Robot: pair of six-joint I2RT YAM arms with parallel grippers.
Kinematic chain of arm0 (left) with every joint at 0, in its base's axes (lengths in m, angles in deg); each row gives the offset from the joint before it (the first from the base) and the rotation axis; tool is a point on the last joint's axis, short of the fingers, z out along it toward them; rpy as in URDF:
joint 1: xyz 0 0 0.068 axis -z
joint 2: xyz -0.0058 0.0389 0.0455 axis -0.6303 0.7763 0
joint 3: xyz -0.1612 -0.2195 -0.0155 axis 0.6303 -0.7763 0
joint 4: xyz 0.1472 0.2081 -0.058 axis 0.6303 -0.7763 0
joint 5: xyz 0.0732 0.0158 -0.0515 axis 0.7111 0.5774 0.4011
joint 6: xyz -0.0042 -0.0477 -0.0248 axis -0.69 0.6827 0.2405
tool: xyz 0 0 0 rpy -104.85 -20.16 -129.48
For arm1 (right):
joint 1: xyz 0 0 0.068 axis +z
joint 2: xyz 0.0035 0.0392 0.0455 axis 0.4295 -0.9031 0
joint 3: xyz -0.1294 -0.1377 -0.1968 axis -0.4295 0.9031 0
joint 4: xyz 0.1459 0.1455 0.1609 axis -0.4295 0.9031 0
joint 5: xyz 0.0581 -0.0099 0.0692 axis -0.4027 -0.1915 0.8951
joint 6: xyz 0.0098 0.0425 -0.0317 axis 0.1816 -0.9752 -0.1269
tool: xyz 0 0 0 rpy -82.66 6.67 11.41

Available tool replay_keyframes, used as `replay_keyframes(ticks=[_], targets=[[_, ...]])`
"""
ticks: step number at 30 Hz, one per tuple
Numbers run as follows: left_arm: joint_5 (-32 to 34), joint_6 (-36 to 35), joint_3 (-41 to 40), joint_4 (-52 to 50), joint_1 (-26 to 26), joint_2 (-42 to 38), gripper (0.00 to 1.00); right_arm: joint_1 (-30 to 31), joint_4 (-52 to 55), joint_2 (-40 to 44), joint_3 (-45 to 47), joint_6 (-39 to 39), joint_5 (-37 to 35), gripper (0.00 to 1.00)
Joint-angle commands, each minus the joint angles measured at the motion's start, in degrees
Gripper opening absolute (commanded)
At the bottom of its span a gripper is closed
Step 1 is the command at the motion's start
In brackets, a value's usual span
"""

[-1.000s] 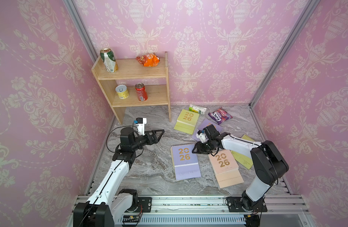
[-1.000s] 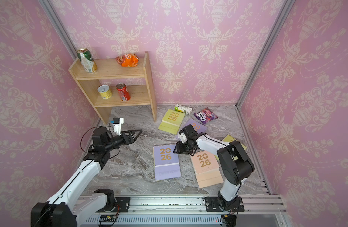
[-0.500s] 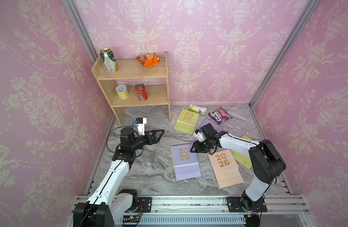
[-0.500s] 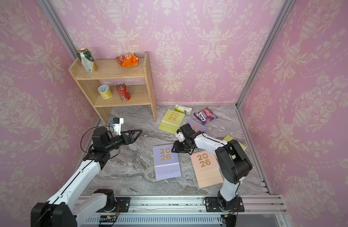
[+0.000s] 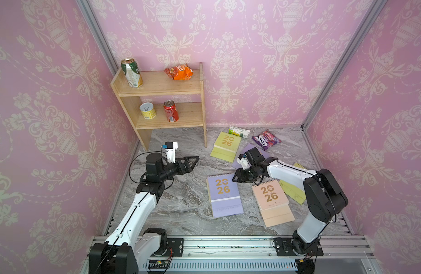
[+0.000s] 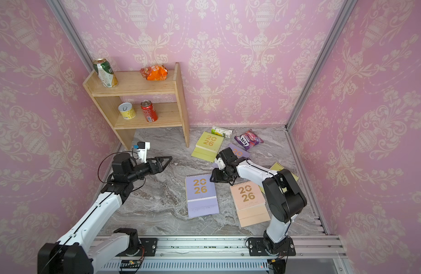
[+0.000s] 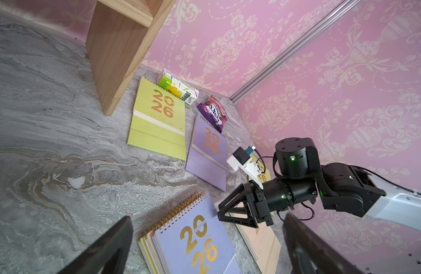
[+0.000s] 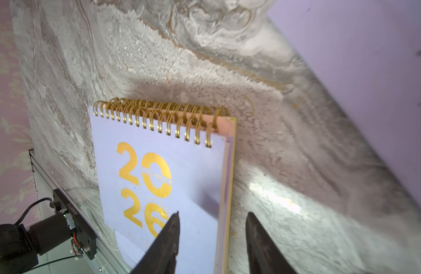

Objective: Stack the calendars
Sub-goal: Place the calendar at the calendar, then pick up the calendar at the center of the board.

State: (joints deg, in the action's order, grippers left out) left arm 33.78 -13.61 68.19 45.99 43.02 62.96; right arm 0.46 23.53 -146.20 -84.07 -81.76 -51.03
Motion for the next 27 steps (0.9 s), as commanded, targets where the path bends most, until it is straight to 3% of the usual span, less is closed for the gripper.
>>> replay_keyframes(ticks=[1,13,27], targets=[[4.04,-3.98,3.74,-5.16,0.68,1.79,0.99,-4.83,0.70,4.00,0.56,-0.51,-2.66,0.47],[7.35,-8.48,19.52,-9.06,8.39,20.03,0.99,-20.87,-1.69,3.69,-0.09,-1.20,-3.78,0.48],[10.09,-6.09,37.12,-8.46,20.04,43.16,0.99,-27.35,-5.79,-3.17,-3.00,-3.14,-2.91,0.48]])
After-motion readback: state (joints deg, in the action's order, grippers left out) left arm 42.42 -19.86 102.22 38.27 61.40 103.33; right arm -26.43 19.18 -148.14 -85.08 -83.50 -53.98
